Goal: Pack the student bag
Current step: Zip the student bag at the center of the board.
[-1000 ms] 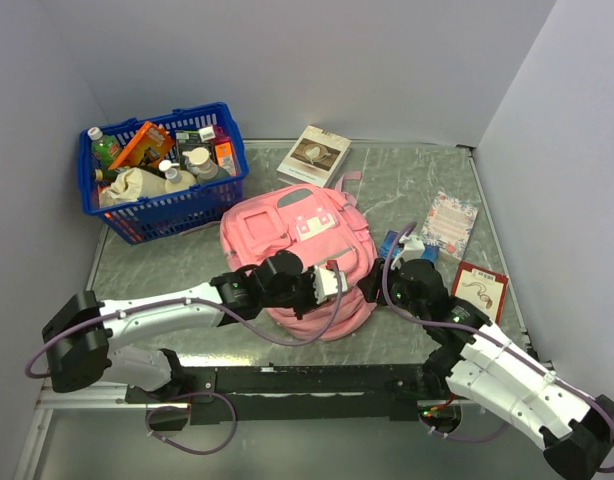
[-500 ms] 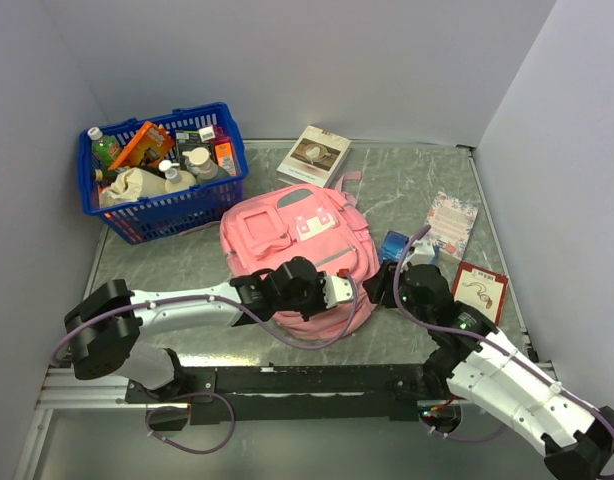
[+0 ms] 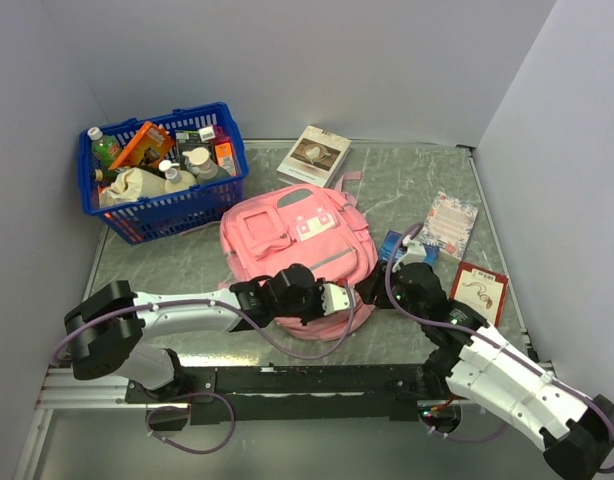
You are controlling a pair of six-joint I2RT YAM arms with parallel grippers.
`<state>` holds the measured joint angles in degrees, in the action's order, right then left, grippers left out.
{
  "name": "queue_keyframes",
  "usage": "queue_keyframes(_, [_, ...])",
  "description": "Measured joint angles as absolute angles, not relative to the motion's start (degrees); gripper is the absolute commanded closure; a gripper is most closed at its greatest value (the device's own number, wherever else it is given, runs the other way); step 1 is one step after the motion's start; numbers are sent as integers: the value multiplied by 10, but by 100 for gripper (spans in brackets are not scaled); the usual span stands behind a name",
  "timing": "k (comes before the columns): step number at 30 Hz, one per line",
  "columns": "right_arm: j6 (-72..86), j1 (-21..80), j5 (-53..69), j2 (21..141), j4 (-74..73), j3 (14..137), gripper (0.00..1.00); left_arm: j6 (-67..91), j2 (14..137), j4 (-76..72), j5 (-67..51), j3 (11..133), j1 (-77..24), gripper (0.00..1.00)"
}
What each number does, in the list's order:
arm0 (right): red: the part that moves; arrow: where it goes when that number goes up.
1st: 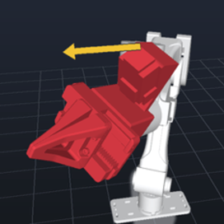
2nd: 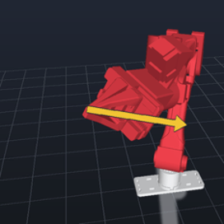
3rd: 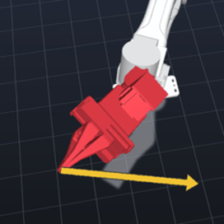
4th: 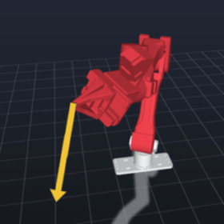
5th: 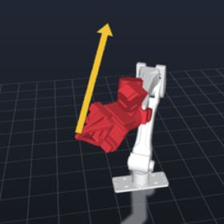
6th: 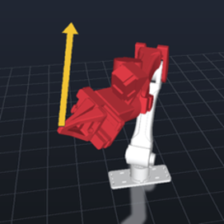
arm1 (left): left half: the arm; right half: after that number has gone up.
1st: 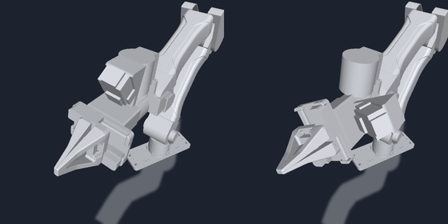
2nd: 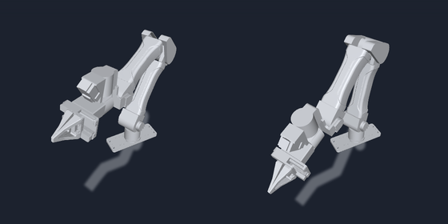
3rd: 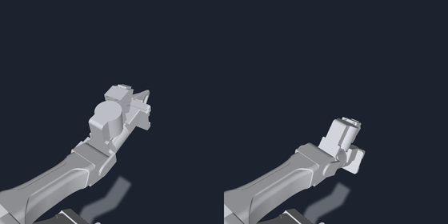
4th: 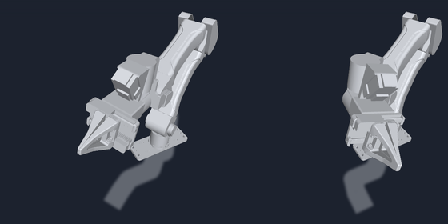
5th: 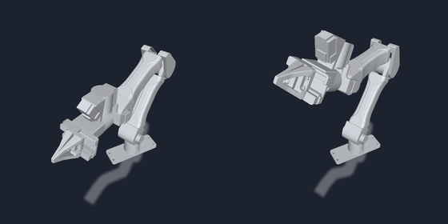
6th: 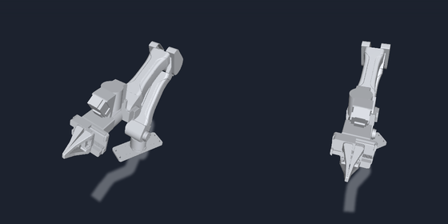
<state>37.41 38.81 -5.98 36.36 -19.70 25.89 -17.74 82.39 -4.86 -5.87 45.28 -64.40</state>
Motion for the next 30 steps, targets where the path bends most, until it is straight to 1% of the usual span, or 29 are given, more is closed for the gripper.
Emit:
queue_keyframes(2, [380,390,-60,378,-191,259,44,-180,823,-58,-62,442,-647,51])
queue_keyframes(3, [381,392,-60,385,-188,259,44,-181,823,-61,-62,438,-649,48])
queue_keyframes(5, [383,395,-60,402,-186,259,44,-183,822,-67,-62,431,-650,49])
queue_keyframes(8, [384,399,-60,422,-185,259,44,-187,819,-77,-60,422,-650,53])
queue_keyframes(9, [385,400,-60,424,-185,259,44,-189,817,-80,-49,420,-651,58])
queue_keyframes(14, [388,408,-60,427,-184,259,44,-201,813,-87,-6,414,-647,69])
queue_keyframes(15, [390,409,-61,427,-183,259,44,-200,813,-87,-5,414,-646,74])
queue_keyframes(17, [392,415,-64,433,-181,260,44,-200,812,-86,-6,414,-646,81])
queue_keyframes(18, [393,419,-66,438,-180,261,44,-199,812,-84,-7,413,-646,90])
queue_keyframes(20, [394,427,-74,451,-181,266,43,-197,812,-82,-11,413,-646,98])
queue_keyframes(21, [394,432,-78,459,-182,270,43,-197,812,-80,-13,413,-645,99])
queue_keyframes(30, [396,441,-89,484,-183,286,43,-192,801,-44,-16,429,-641,99])
